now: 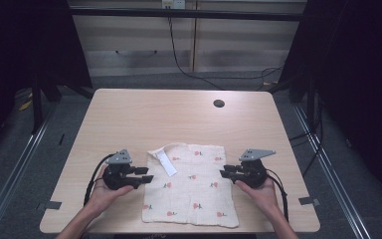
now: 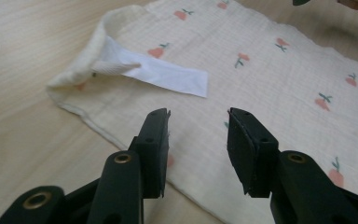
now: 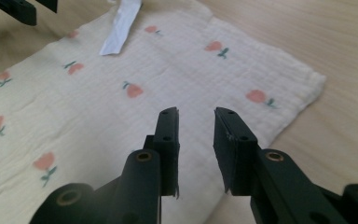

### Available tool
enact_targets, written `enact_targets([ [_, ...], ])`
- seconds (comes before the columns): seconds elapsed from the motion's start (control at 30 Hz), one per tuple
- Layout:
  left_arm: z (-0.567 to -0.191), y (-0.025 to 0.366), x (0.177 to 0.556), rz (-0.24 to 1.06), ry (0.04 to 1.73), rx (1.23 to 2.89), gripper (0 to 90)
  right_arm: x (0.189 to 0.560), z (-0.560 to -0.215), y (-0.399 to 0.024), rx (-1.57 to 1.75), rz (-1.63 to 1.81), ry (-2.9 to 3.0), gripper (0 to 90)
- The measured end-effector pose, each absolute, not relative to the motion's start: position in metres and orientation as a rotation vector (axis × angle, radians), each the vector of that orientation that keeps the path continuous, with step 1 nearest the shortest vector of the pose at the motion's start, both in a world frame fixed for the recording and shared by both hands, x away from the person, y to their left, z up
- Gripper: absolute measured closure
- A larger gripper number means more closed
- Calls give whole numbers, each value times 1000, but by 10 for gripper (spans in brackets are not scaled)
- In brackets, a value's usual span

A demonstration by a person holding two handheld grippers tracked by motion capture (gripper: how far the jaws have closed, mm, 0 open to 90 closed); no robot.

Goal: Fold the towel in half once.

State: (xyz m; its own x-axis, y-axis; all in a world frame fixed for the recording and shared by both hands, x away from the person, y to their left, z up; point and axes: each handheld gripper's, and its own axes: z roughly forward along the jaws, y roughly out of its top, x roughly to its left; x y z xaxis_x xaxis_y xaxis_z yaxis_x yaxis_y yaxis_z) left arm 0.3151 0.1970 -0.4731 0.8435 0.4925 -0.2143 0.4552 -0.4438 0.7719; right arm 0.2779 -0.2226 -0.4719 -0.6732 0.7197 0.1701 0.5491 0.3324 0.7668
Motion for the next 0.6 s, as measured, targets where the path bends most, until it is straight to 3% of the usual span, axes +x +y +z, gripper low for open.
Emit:
enact_targets([
  [0.6,-465,196,374,122,821,1997,572,346,-474,-227,1227,1235,2330,685],
])
